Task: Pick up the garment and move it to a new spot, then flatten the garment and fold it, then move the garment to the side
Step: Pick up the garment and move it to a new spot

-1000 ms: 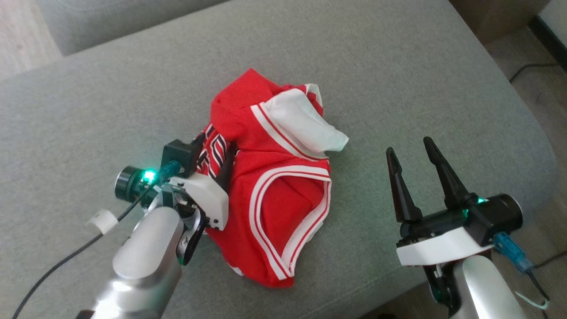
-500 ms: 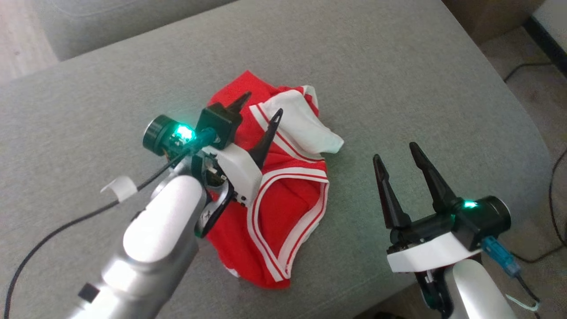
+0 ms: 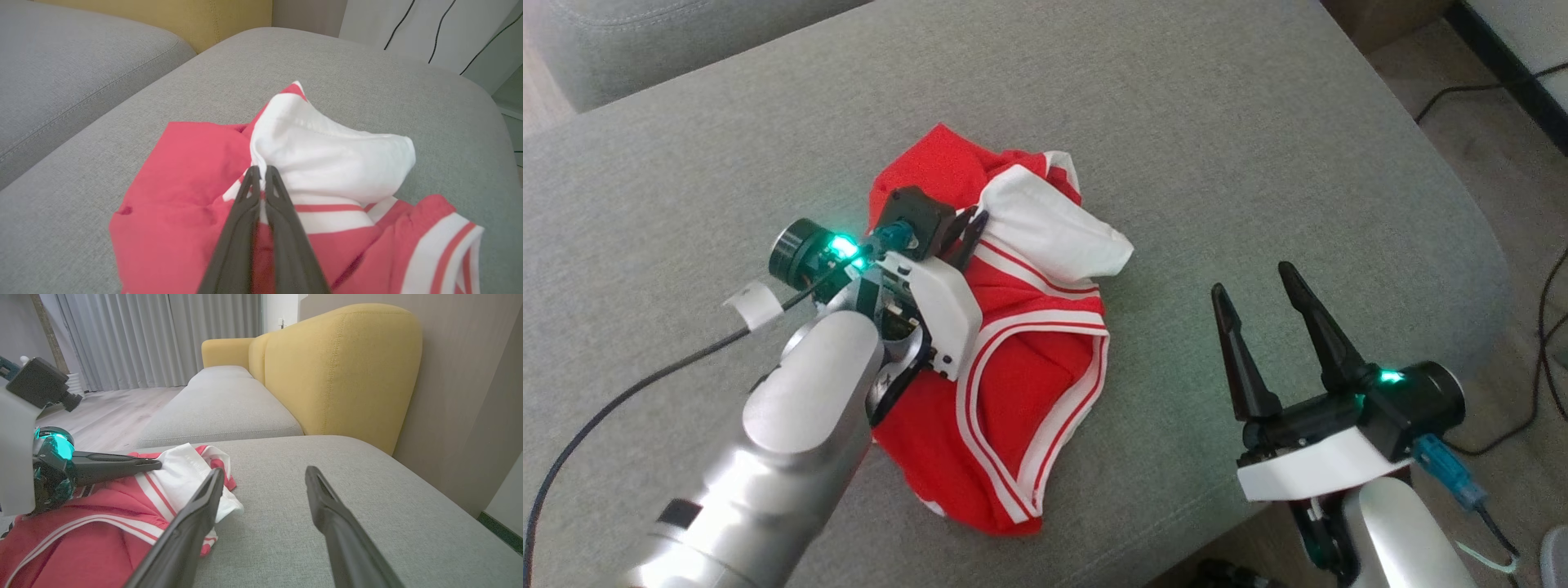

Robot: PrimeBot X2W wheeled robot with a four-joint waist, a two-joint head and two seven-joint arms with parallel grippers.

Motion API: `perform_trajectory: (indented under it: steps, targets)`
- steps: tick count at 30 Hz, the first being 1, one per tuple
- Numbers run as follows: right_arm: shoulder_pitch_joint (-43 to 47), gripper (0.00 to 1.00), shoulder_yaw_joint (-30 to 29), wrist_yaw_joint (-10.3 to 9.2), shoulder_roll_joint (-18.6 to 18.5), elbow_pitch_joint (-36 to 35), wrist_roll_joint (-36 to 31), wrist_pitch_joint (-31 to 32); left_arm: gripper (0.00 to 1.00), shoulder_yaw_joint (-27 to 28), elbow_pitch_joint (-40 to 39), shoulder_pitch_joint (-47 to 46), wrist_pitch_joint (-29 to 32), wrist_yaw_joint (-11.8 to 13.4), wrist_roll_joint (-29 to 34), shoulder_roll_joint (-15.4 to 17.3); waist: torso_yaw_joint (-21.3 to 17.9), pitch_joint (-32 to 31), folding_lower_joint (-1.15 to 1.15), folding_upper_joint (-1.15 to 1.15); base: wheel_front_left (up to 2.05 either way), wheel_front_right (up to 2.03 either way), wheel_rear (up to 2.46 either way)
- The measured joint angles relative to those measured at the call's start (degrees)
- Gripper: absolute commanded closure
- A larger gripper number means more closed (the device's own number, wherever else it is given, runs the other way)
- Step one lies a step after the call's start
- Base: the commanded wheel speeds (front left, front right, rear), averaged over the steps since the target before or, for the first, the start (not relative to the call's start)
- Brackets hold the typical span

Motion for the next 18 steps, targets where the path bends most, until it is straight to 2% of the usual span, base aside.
perform_trajectory:
  steps: [4, 8, 13, 17, 18]
  targets:
    - [0.0, 0.0, -0.3, 0.0, 0.0, 0.0, 0.0, 0.0, 1.0, -0.2, -0.1, 0.1, -0.7, -0.2, -0.3, -0.2, 0.8, -0.2, 0.0, 0.0, 0.0, 0.0, 0.0]
    - [0.0, 0.0, -0.7, 0.0, 0.0, 0.1, 0.0, 0.0, 1.0, 1.1, -4.1, 0.1, -3.7, 1.0, -1.7, -0.2, 1.9, -0.8, 0.0, 0.0, 0.0, 0.0, 0.0]
    - [0.1, 0.0, -1.6, 0.0, 0.0, 0.3, -0.1, 0.0, 1.0, 5.4, -17.1, 0.0, -5.1, 2.3, -4.3, 0.9, 3.4, -2.1, 0.0, 0.0, 0.0, 0.0, 0.0]
    - [0.3, 0.0, -2.6, 0.0, 0.0, 0.4, -0.1, 0.0, 1.0, 10.8, -31.1, 0.1, -2.3, 4.3, -8.0, 4.8, 4.7, -3.4, 0.0, 0.0, 0.0, 0.0, 0.0]
    - [0.3, 0.0, -2.6, 0.0, 0.0, 0.4, -0.1, 0.0, 1.0, 10.8, -31.1, 0.1, -2.3, 4.3, -8.0, 4.8, 4.7, -3.4, 0.0, 0.0, 0.0, 0.0, 0.0]
